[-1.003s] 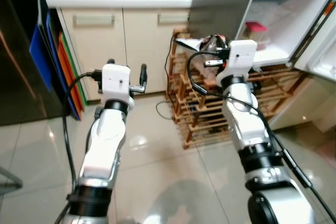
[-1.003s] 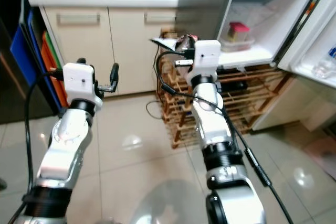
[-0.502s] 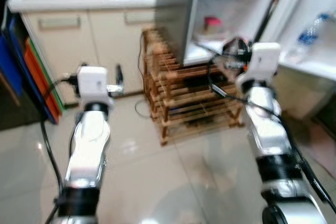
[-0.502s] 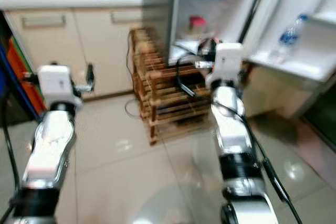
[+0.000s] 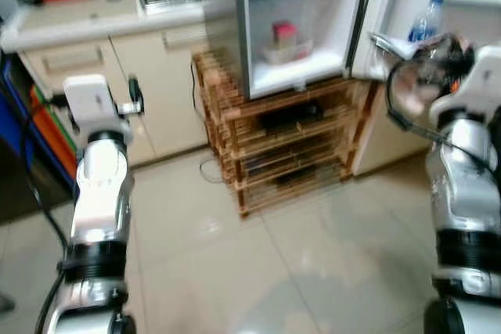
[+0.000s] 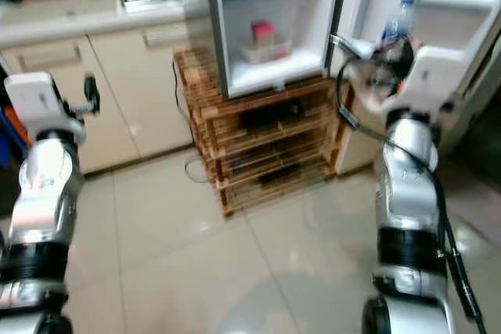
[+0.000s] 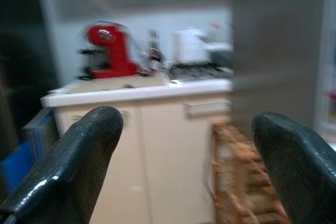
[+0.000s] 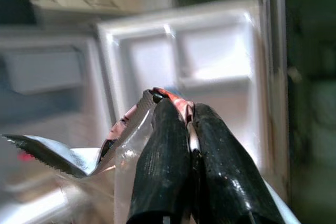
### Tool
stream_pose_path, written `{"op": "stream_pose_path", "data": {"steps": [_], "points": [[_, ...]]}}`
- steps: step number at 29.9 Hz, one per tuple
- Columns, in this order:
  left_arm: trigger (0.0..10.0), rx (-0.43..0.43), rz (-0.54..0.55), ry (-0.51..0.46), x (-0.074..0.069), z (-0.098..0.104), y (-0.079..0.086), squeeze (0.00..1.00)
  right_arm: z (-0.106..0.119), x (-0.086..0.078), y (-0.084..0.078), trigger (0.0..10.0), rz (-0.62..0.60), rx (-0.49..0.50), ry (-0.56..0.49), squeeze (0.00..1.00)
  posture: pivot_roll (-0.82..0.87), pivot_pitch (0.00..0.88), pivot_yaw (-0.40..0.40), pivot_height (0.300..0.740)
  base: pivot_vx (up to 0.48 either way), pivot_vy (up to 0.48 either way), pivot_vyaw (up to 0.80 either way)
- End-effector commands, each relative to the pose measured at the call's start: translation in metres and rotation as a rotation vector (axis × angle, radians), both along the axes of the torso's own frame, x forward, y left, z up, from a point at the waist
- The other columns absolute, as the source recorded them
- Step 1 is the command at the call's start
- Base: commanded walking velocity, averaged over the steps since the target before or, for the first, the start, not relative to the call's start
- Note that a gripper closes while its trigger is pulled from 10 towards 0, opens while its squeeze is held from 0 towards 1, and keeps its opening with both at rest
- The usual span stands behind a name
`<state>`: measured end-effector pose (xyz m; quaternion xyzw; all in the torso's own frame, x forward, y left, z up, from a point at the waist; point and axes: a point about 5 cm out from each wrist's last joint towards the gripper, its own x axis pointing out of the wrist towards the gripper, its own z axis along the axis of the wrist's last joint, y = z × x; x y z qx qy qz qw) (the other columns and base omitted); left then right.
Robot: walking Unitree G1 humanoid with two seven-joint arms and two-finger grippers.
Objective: Restocking fridge
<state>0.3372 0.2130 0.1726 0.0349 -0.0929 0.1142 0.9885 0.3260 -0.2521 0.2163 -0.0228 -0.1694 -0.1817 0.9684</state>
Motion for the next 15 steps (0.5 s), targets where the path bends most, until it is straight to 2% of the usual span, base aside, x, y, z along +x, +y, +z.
{"op": "stream_pose_path", "data": {"steps": [1, 4, 11, 14, 15], "points": [[10.0, 0.014, -0.030, 0.000, 0.005, 0.004, -0.001, 0.00, 0.005, 0.002, 0.010, 0.0, 0.036, 0.014, -0.018, 0.00, -0.08, 0.000, 0.085, 0.740, 0.480, 0.000, 0.00], [10.0, 0.019, -0.036, -0.008, 0.006, 0.005, -0.001, 0.00, 0.004, 0.002, 0.012, 0.0, 0.043, 0.001, -0.012, 0.00, -0.07, 0.000, 0.084, 0.740, 0.480, 0.000, 0.00], [10.0, -0.003, -0.050, -0.018, 0.008, 0.003, -0.006, 0.00, 0.009, 0.002, -0.001, 0.0, 0.010, 0.000, -0.016, 0.00, -0.06, 0.000, 0.074, 0.740, 0.480, 0.000, 0.00], [10.0, -0.001, -0.059, -0.012, 0.007, 0.000, -0.010, 0.00, 0.006, 0.002, 0.001, 0.0, 0.014, 0.005, -0.003, 0.00, -0.06, 0.000, 0.070, 0.740, 0.480, 0.000, 0.00], [10.0, 0.008, -0.071, 0.003, 0.007, -0.004, -0.014, 0.00, 0.003, 0.002, 0.006, 0.0, 0.028, 0.009, 0.002, 0.00, -0.06, 0.000, 0.062, 0.740, 0.428, 0.000, 0.00]]}}
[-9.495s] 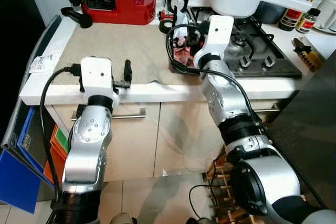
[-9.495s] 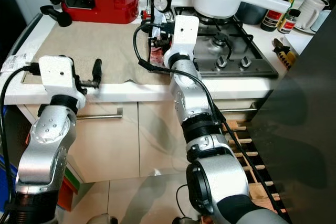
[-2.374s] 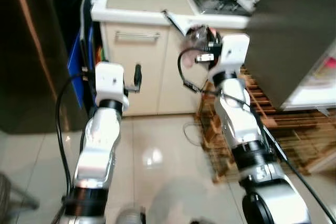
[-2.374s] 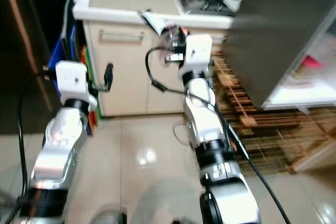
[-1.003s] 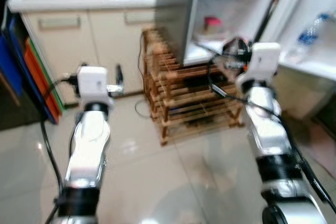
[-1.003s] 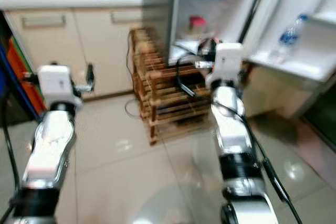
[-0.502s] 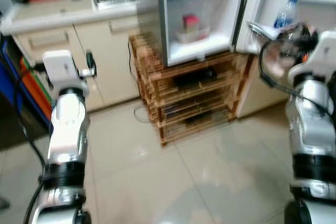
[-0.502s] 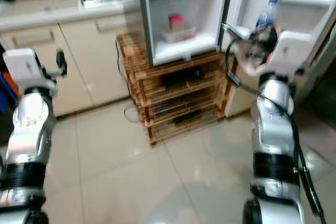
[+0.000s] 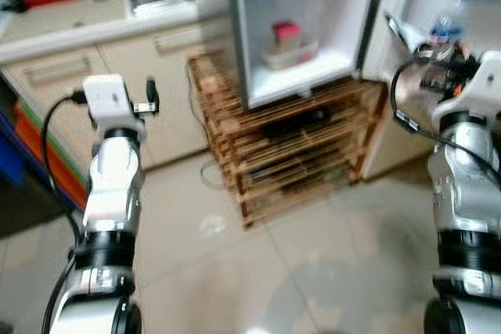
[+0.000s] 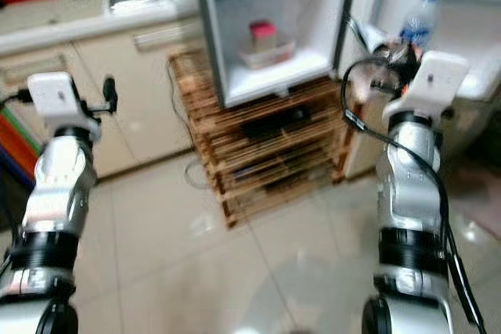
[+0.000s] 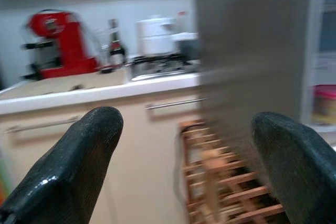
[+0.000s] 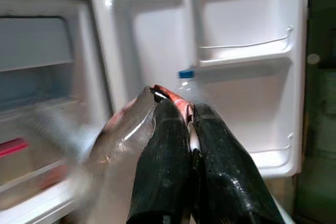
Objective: Restocking fridge
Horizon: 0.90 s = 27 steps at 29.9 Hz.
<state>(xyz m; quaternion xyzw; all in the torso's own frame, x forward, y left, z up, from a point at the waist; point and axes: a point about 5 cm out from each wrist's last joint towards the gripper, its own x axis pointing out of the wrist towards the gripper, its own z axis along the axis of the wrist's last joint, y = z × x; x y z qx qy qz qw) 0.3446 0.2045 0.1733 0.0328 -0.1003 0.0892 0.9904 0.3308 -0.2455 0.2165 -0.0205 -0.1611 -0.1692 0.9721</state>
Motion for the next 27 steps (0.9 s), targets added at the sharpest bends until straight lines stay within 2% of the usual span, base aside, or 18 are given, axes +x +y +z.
{"op": "stream_pose_path", "data": {"steps": [1, 6, 8, 12, 19, 22, 24, 27], "points": [[10.0, 0.007, -0.020, 0.015, 0.000, -0.004, -0.006, 0.00, 0.003, -0.003, 0.000, 0.0, 0.002, 0.005, -0.015, 0.00, -0.06, 0.000, 0.062, 0.740, 0.428, 0.000, 0.00], [10.0, 0.041, -0.100, 0.033, -0.004, -0.015, -0.029, 0.00, -0.012, 0.001, 0.020, 0.0, 0.056, 0.016, 0.034, 0.00, -0.05, 0.000, 0.046, 0.740, 0.000, 0.000, 0.63], [10.0, 0.035, -0.118, 0.030, -0.005, -0.016, -0.033, 0.00, -0.014, 0.002, 0.023, 0.0, 0.067, 0.020, 0.041, 0.00, -0.05, 0.000, 0.043, 0.740, 0.000, 0.000, 0.76], [10.0, -0.004, -0.134, 0.033, -0.008, -0.019, -0.045, 0.00, -0.022, 0.006, 0.035, 0.0, 0.107, 0.029, 0.066, 0.00, -0.04, 0.000, 0.035, 0.740, 0.000, -0.445, 0.74], [10.0, -0.027, -0.110, 0.044, -0.009, -0.021, -0.052, 0.00, -0.024, 0.011, 0.050, 0.0, 0.161, 0.015, 0.084, 0.00, -0.03, 0.000, 0.015, 0.740, 0.203, -0.395, 0.73], [10.0, -0.029, -0.105, 0.047, -0.009, -0.021, -0.053, 0.00, -0.024, 0.011, 0.051, 0.0, 0.172, 0.005, 0.089, 0.00, -0.03, 0.000, 0.009, 0.740, 0.308, -0.366, 0.71], [10.0, -0.027, -0.105, 0.048, -0.009, -0.021, -0.054, 0.00, -0.023, 0.011, 0.052, 0.0, 0.175, -0.003, 0.088, 0.00, -0.02, 0.000, 0.008, 0.740, 0.315, -0.356, 0.71], [10.0, 0.002, -0.093, 0.057, -0.010, -0.024, -0.051, 0.00, -0.017, 0.002, 0.054, 0.0, 0.201, -0.025, 0.048, 0.00, -0.02, 0.000, 0.009, 0.740, 0.219, -0.231, 0.24]]}}
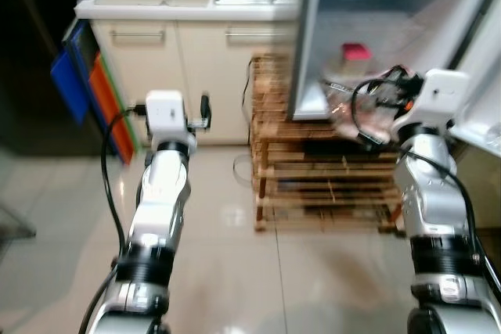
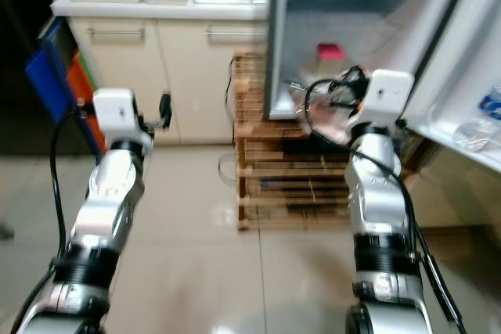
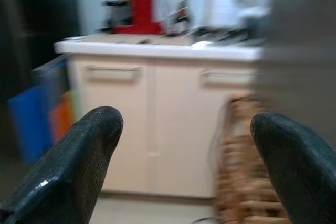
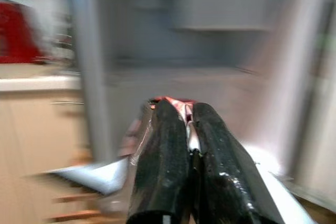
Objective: Restocking fridge
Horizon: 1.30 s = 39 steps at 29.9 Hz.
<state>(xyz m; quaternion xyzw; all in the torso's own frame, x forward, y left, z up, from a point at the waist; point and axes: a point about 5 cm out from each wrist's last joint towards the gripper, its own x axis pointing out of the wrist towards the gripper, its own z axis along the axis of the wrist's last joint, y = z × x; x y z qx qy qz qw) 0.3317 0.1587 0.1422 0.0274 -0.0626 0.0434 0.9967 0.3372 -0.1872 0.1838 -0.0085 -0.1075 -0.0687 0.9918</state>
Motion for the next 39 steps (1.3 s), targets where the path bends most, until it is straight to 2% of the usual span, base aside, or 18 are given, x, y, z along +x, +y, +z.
{"op": "stream_pose_path", "data": {"steps": [1, 4, 8, 15, 16, 17, 18, 20, 21, 22, 24, 25, 26, 29, 31, 32, 34, 39], "points": [[10.0, 0.003, 0.003, -0.022, 0.003, 0.007, -0.003, 0.00, 0.015, -0.009, -0.005, 0.0, 0.001, -0.033, -0.071, 0.00, -0.02, 0.000, 0.009, 0.740, 0.000, 0.000, 0.00], [10.0, 0.020, 0.014, -0.003, 0.003, 0.004, 0.001, 0.00, 0.009, -0.018, -0.009, 0.0, -0.010, -0.045, -0.061, 0.00, -0.04, 0.000, 0.023, 0.740, 0.000, 0.000, 0.00], [10.0, 0.028, 0.007, 0.003, 0.003, 0.004, 0.001, 0.00, 0.004, -0.019, -0.011, 0.0, -0.020, -0.035, -0.047, 0.00, -0.05, 0.000, 0.029, 0.740, 0.000, 0.000, 0.00], [10.0, 0.027, -0.058, 0.001, 0.003, 0.002, -0.007, 0.00, -0.002, -0.020, -0.005, 0.0, -0.016, -0.043, -0.044, 0.00, -0.05, 0.000, 0.032, 0.740, 0.000, 0.000, 0.00], [10.0, 0.012, -0.112, 0.001, 0.003, 0.002, -0.014, 0.00, -0.006, -0.020, -0.004, 0.0, -0.020, -0.037, -0.038, 0.00, -0.05, 0.000, 0.031, 0.740, 0.000, 0.000, 0.00], [10.0, 0.012, -0.235, 0.013, 0.002, 0.001, -0.028, 0.00, -0.010, -0.021, -0.003, 0.0, -0.023, -0.035, -0.030, 0.00, -0.04, 0.000, 0.029, 0.740, 0.000, 0.000, 0.00], [10.0, 0.012, -0.235, 0.013, 0.002, 0.001, -0.028, 0.00, -0.010, -0.021, -0.003, 0.0, -0.023, -0.035, -0.030, 0.00, -0.04, 0.000, 0.029, 0.740, 0.000, 0.000, 0.00], [10.0, 0.059, -0.475, -0.001, -0.009, -0.003, -0.053, 0.00, -0.019, -0.023, 0.002, 0.0, -0.019, -0.037, -0.013, 0.00, -0.04, 0.000, 0.027, 0.740, 0.000, 0.000, 0.00], [10.0, 0.059, -0.475, -0.001, -0.009, -0.003, -0.053, 0.00, -0.019, -0.023, 0.002, 0.0, -0.019, -0.037, -0.013, 0.00, -0.04, 0.000, 0.027, 0.740, 0.000, 0.000, 0.00], [10.0, 0.097, -0.532, -0.014, -0.014, -0.007, -0.057, 0.00, -0.020, -0.023, 0.005, 0.0, -0.012, -0.038, -0.011, 0.00, -0.04, 0.000, 0.027, 0.740, 0.000, 0.000, 0.00], [10.0, 0.097, -0.532, -0.014, -0.014, -0.007, -0.057, 0.00, -0.020, -0.023, 0.005, 0.0, -0.012, -0.038, -0.011, 0.00, -0.04, 0.000, 0.027, 0.740, 0.000, 0.000, 0.00], [10.0, 0.132, -0.562, -0.030, -0.020, -0.015, -0.055, 0.00, -0.019, -0.024, 0.008, 0.0, -0.001, -0.032, -0.021, 0.00, -0.03, 0.000, 0.026, 0.740, 0.000, 0.000, 0.00], [10.0, 0.132, -0.562, -0.030, -0.020, -0.015, -0.055, 0.00, -0.019, -0.024, 0.008, 0.0, -0.001, -0.032, -0.021, 0.00, -0.03, 0.000, 0.026, 0.740, 0.000, 0.000, 0.00], [10.0, 0.299, -0.546, 0.001, -0.031, -0.045, -0.046, 0.00, -0.013, -0.026, 0.012, 0.0, 0.018, -0.025, -0.062, 0.00, -0.05, 0.000, 0.038, 0.740, 0.000, 0.000, 0.00], [10.0, 0.325, -0.540, 0.010, -0.031, -0.048, -0.046, 0.00, -0.012, -0.027, 0.013, 0.0, 0.018, -0.026, -0.068, 0.00, -0.05, 0.000, 0.038, 0.740, 0.000, 0.000, 0.00], [10.0, 0.311, -0.552, 0.001, -0.031, -0.045, -0.050, 0.00, -0.012, -0.027, 0.012, 0.0, 0.016, -0.026, -0.072, 0.00, -0.05, 0.000, 0.038, 0.740, 0.000, 0.000, 0.00], [10.0, 0.242, -0.602, -0.073, -0.031, -0.024, -0.066, 0.00, -0.010, -0.025, 0.012, 0.0, 0.013, -0.029, -0.083, 0.00, -0.05, 0.000, 0.036, 0.740, 0.240, 0.000, 0.00], [10.0, 0.223, -0.624, -0.128, -0.027, -0.008, -0.075, 0.00, -0.003, -0.021, 0.015, 0.0, 0.027, -0.041, -0.109, 0.00, -0.04, 0.000, 0.036, 0.740, 0.480, 0.000, 0.00]]}}
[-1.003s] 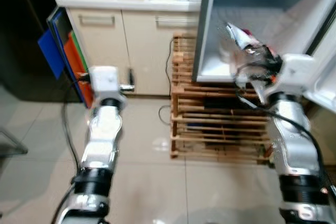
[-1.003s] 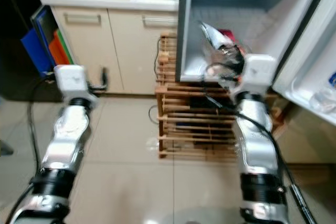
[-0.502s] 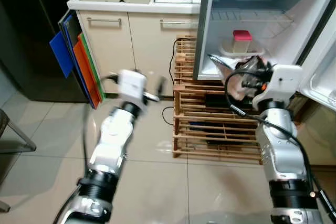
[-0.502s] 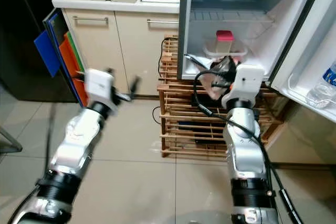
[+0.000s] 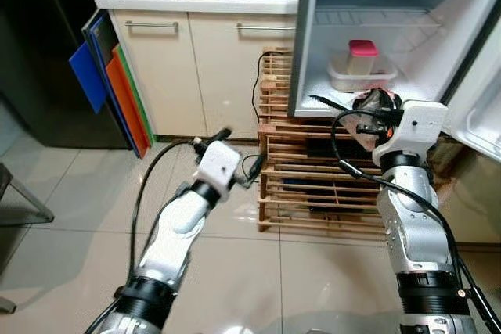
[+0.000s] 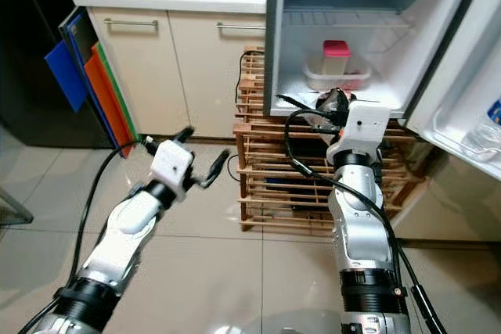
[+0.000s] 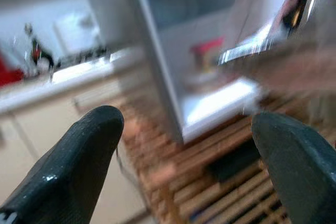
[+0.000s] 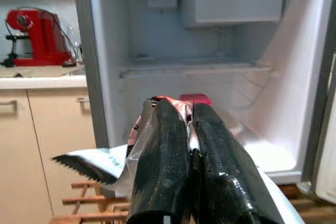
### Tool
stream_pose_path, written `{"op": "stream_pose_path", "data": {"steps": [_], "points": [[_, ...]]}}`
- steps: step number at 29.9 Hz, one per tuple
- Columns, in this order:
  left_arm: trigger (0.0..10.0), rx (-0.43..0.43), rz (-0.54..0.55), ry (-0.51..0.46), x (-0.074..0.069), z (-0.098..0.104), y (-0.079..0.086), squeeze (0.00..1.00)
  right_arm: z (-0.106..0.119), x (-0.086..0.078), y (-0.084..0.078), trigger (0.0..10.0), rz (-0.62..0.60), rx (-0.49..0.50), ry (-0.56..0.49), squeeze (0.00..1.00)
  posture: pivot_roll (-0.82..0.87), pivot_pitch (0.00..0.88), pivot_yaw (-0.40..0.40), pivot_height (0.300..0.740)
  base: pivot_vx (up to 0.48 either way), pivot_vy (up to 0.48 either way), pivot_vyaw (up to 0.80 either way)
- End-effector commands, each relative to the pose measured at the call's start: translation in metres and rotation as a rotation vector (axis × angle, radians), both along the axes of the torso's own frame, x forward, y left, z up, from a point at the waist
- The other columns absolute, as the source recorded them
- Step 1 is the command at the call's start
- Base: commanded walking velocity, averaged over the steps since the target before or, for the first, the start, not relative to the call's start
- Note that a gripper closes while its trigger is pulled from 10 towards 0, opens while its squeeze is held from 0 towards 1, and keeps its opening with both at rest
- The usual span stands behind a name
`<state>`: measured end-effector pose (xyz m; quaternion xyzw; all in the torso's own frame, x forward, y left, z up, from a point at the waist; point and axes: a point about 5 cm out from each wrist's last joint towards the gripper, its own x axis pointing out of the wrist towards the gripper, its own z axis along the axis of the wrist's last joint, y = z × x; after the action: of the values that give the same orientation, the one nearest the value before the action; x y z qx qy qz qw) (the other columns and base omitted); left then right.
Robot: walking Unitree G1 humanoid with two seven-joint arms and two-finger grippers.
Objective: Restocking fridge
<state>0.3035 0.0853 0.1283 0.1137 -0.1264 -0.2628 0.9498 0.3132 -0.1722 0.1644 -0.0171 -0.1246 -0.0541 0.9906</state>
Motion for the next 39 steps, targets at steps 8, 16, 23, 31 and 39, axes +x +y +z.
{"op": "stream_pose_path", "data": {"steps": [8, 16, 23, 31, 39], "points": [[10.0, 0.000, -0.117, -0.067, -0.001, 0.017, -0.012, 0.00, 0.027, 0.011, 0.008, 0.0, 0.035, -0.031, -0.112, 0.00, -0.03, 0.000, 0.030, 0.740, 0.480, 0.000, 0.00], [10.0, 0.015, -0.154, -0.064, -0.001, 0.018, -0.016, 0.00, 0.028, 0.014, 0.011, 0.0, 0.045, -0.031, -0.118, 0.00, -0.03, 0.000, 0.028, 0.740, 0.480, 0.000, 0.00], [10.0, 0.074, -0.209, -0.078, -0.002, 0.018, -0.023, 0.00, 0.026, 0.015, 0.013, 0.0, 0.052, -0.030, -0.116, 0.00, -0.03, 0.000, 0.030, 0.740, 0.446, 0.000, 0.00], [10.0, 0.083, -0.211, -0.082, 0.000, 0.021, -0.026, 0.00, 0.026, 0.015, 0.016, 0.0, 0.062, -0.026, -0.114, 0.00, -0.03, 0.000, 0.033, 0.740, 0.377, -0.235, 0.00], [10.0, 0.046, -0.160, -0.060, 0.005, 0.025, -0.020, 0.00, 0.031, 0.017, 0.021, 0.0, 0.083, -0.035, -0.123, 0.00, -0.03, 0.000, 0.033, 0.740, 0.000, 0.000, 0.00]]}}
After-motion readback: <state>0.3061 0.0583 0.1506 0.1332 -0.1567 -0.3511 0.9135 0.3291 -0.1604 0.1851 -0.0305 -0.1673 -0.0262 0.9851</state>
